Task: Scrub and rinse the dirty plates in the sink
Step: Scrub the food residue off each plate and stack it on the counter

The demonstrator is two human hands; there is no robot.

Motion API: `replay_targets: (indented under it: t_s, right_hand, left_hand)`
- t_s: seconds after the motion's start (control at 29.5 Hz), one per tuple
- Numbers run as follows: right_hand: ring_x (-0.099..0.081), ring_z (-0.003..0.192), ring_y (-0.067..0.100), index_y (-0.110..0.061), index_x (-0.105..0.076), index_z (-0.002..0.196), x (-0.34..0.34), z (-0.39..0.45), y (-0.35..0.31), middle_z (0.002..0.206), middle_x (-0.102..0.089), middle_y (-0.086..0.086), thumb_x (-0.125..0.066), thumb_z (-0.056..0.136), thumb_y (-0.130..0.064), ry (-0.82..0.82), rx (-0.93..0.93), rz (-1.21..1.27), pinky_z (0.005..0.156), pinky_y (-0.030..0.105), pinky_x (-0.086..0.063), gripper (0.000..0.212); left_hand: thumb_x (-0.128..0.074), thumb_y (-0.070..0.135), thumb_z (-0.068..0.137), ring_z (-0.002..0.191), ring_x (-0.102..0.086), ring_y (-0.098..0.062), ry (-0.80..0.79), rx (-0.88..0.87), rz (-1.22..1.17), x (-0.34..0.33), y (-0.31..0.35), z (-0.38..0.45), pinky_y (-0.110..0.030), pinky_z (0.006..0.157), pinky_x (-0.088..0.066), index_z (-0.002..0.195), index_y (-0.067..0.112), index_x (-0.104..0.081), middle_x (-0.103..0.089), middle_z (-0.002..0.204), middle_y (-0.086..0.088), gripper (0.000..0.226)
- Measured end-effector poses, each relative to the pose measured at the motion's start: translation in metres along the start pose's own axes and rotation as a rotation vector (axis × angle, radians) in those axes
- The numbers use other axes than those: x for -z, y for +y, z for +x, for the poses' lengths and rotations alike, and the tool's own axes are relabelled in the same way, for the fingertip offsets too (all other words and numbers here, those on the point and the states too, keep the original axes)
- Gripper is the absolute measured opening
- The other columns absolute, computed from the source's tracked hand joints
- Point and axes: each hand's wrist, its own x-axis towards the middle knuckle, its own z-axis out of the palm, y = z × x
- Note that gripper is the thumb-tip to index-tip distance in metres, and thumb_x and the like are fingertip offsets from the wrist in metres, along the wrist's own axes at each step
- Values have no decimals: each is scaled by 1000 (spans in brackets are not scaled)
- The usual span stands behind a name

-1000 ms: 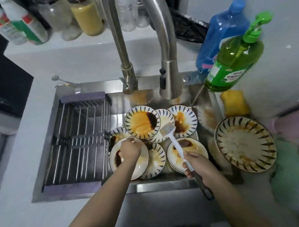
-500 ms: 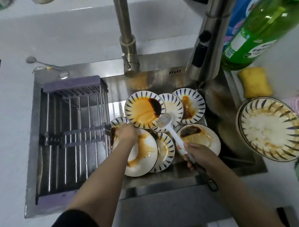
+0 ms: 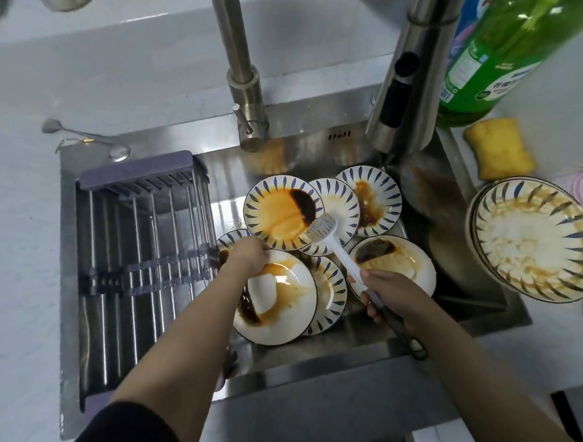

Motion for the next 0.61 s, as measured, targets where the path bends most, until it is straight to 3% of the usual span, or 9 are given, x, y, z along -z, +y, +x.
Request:
replay_targets:
  t_s: [0.31, 0.48, 0.61]
  right_hand:
    - [-48, 54, 16, -10, -63, 110, 4, -7, -11, 68, -55, 7, -42, 101, -28, -14, 18, -43, 52, 27, -40, 29]
    - [-47, 55, 17, -13, -64, 105, 19, -22, -16, 72, -56, 9, -43, 101, -27, -38, 69, -28, 52, 28, -39, 26]
    - [-45, 52, 16, -15, -61, 106, 33, -43, -27, 73, -55, 9, -44, 101, -25, -30, 170, -141, 48, 26, -36, 20]
  left_hand:
    - [-49, 21, 95, 116, -54, -31, -38, -52, 28, 29, 6, -6, -33, 95, -43, 123, 7, -63, -63, 122, -14, 34]
    - [-50, 30, 97, 107, -58, -29, -39, -28, -69, 48, 12, -20, -28, 80, -42, 116, 5, -65, -66, 115, -13, 35]
    - [-46, 33, 100, 116, -55, -28, -44, -14, -258, 60, 18, -42, -31, 93, -43, 126, 7, -59, -60, 125, -8, 39]
